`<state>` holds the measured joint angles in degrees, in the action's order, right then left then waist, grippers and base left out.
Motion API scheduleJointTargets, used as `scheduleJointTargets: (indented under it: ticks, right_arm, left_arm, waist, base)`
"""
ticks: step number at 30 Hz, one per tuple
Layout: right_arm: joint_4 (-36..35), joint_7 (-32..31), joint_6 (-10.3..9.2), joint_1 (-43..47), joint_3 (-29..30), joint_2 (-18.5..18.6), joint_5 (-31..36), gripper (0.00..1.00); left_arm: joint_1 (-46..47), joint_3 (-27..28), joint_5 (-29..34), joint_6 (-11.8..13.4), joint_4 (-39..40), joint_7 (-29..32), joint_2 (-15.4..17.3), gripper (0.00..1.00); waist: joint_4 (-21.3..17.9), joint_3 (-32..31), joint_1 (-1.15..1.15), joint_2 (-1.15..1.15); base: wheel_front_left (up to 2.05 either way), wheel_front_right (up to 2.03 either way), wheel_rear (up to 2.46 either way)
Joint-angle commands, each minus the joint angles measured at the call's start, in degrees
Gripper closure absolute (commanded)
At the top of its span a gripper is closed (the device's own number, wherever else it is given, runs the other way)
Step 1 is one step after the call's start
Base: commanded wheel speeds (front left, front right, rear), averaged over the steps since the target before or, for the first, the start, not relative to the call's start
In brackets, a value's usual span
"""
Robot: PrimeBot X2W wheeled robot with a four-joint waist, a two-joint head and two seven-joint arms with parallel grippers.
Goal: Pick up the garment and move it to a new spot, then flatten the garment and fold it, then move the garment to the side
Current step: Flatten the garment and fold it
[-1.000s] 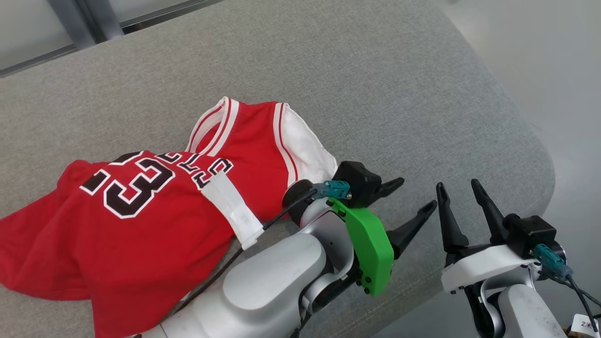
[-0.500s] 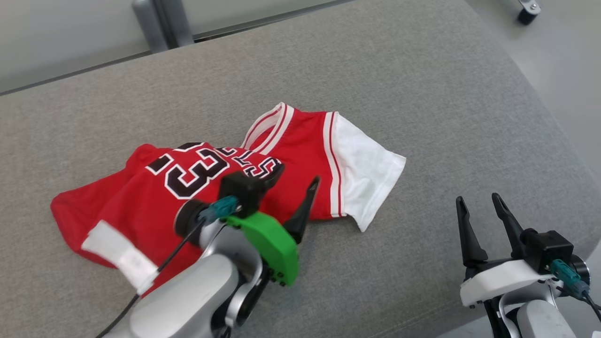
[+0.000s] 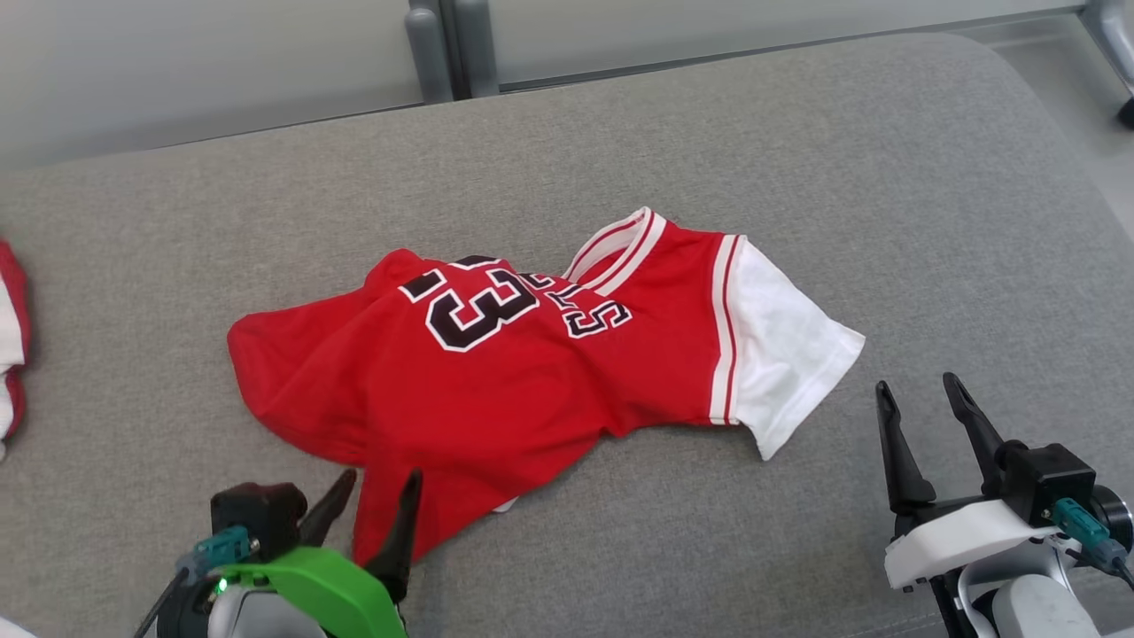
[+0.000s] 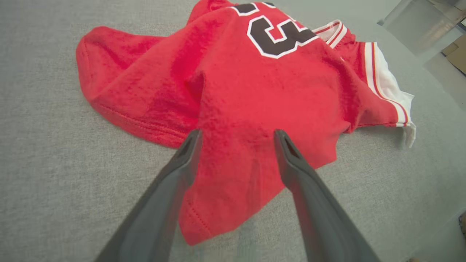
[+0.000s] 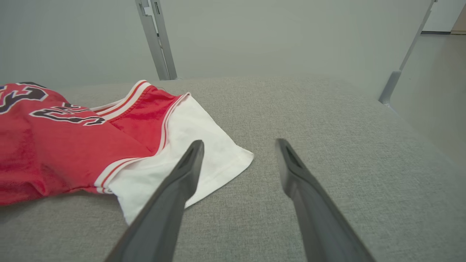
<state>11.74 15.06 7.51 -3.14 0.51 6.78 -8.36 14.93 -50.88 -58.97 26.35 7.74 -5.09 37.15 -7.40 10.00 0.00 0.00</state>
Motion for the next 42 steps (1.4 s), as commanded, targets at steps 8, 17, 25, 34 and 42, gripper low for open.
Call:
scheduleJointTargets:
  ticks: [8, 17, 25, 34, 42]
  right_arm:
    - [0.01, 0.17, -0.04, -0.30, -0.32, 0.92, 0.11, 0.00]
    - [0.45, 0.17, -0.04, -0.98, -0.92, 0.86, 0.01, 0.00]
    - [0.72, 0.17, -0.04, -0.38, -1.15, 0.21, -0.14, 0.00]
    - [1.11, 0.17, -0.04, 1.11, -0.64, -0.21, -0.12, 0.00]
    - [1.68, 0.17, -0.04, 0.27, -1.76, -0.10, -0.24, 0.00]
  left_arm:
    - [-6.54, 0.46, -5.23, -1.36, -1.86, 0.59, 1.10, 0.00]
    - [-4.01, 1.29, -10.11, -8.40, -10.31, 1.37, -3.83, 0.00]
    - [0.09, -0.14, -6.42, -9.66, -11.16, 1.35, -4.67, 1.00]
    - [7.85, -2.46, 4.11, -1.49, 7.32, 7.66, 3.81, 1.00]
    - [19.04, -12.82, 9.90, -4.67, 11.16, 24.32, -1.15, 1.00]
  waist:
    - [2.16, 0.37, 0.00, 0.00]
    - [2.02, 0.81, 0.00, 0.00]
    - [0.96, 0.33, 0.00, 0.00]
    - [0.49, -1.04, 0.00, 0.00]
    - [0.41, -1.35, 0.00, 0.00]
  base:
    - [0.00, 0.00, 0.00]
    - [0.00, 0.00, 0.00]
    - [0.00, 0.00, 0.00]
    - [0.00, 0.00, 0.00]
    - [0.00, 0.00, 0.00]
